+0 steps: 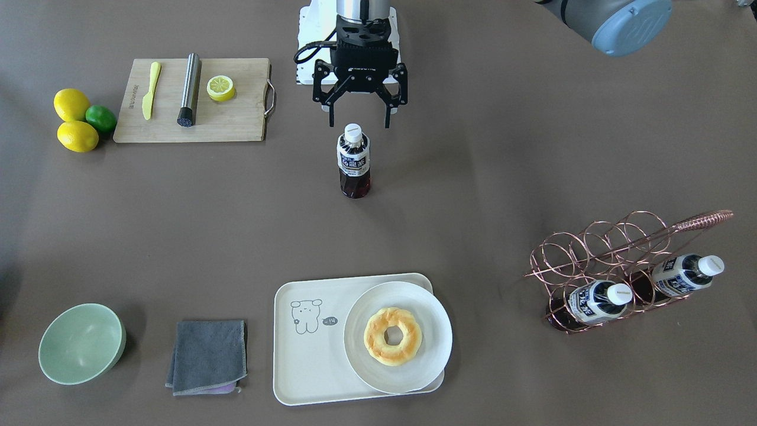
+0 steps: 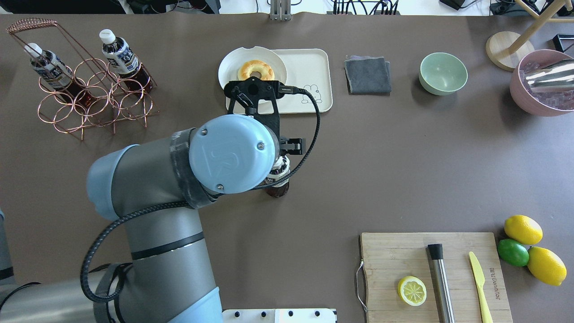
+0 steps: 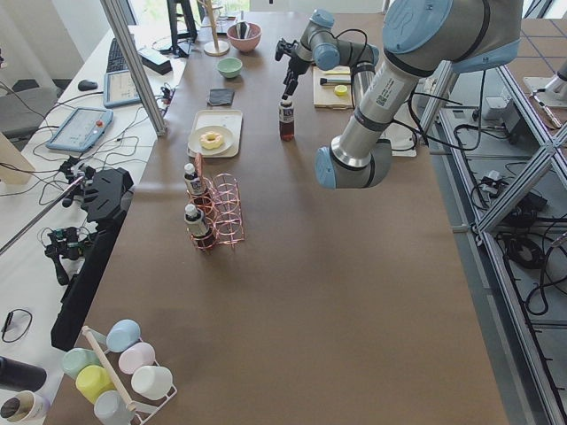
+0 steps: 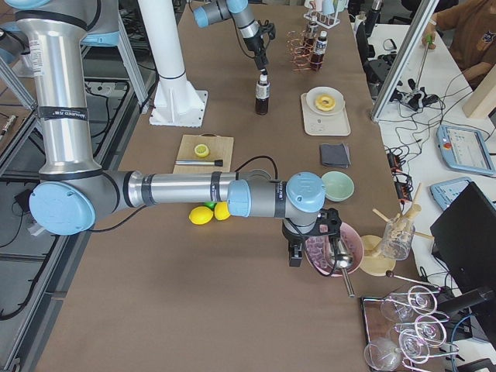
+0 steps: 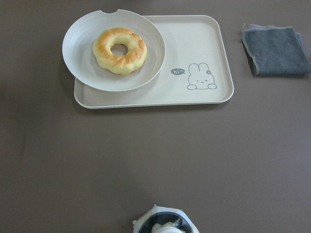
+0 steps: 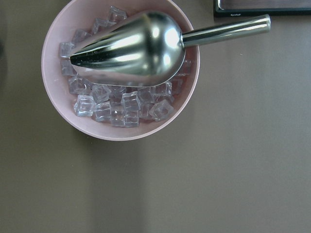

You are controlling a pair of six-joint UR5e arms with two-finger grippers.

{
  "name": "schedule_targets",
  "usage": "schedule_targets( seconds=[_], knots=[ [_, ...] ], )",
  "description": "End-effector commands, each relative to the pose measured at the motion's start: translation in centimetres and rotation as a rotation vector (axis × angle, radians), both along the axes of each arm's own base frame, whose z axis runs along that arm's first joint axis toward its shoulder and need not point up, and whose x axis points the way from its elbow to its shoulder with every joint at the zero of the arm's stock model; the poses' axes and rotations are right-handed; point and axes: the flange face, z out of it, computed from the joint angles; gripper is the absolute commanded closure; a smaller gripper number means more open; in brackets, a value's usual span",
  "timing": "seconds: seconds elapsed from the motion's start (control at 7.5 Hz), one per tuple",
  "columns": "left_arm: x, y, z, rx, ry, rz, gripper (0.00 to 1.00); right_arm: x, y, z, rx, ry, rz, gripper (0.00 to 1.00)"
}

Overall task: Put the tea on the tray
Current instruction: 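Open the left gripper and withdraw the left arm to rest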

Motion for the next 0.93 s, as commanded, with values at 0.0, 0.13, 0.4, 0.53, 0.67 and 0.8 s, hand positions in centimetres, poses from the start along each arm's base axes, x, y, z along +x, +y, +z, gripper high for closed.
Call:
schedule_targets(
  seconds=[0.0, 0.13, 0.4, 0.53, 0.67, 0.8],
  knots=[
    [-6.0, -4.4, 5.8, 0.006, 0.007, -0.113, 0.02, 0.0, -0.2, -0.6, 0.008, -0.001, 0.003, 0.00],
    [-8.2, -6.0, 7.4, 0.007, -0.003, -0.160, 0.02, -0.2, -0.5, -1.0, 0.012, -0.002, 0.005, 0.00],
    [-13.6, -9.3, 9.1, 0.111, -0.105, -0.201, 0.02, -1.5, -3.8, -5.0, 0.084, 0.002, -0.021, 0.00],
    [-17.7, -11.3, 9.7, 0.141, -0.150, -0.213, 0.02, -3.1, -4.4, -6.5, 0.111, 0.004, -0.049, 0.00],
    [-21.4, -11.6, 12.2, 0.100, -0.152, -0.185, 0.02, -4.2, -4.9, -7.1, 0.122, 0.000, -0.068, 0.00],
    [-25.7, -13.7, 13.5, 0.032, -0.130, -0.196, 0.02, -4.5, -5.7, -8.3, 0.141, -0.003, -0.071, 0.00]
  ],
)
